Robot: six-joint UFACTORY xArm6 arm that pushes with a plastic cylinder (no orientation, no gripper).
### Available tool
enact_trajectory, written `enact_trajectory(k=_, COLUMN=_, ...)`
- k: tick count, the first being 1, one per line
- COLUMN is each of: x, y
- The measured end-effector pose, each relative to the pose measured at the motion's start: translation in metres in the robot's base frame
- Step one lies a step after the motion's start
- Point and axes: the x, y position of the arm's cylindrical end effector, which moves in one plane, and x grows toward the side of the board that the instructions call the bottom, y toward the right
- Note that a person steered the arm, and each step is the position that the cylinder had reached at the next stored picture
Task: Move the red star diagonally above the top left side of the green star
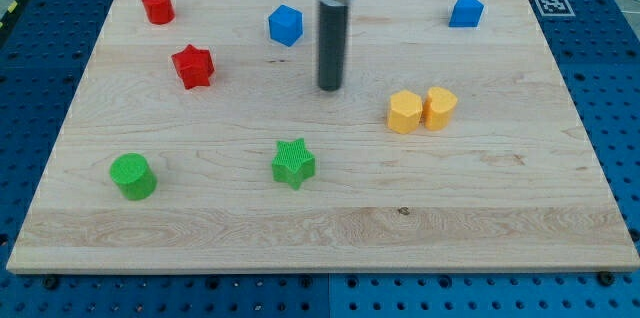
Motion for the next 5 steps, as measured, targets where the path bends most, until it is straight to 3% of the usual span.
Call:
enact_trajectory(k=2, x=-0.06, y=-0.108)
enact_trajectory(k=3, x=-0.069, y=-0.167)
enact_trajectory(k=5, x=-0.054, y=-0.176)
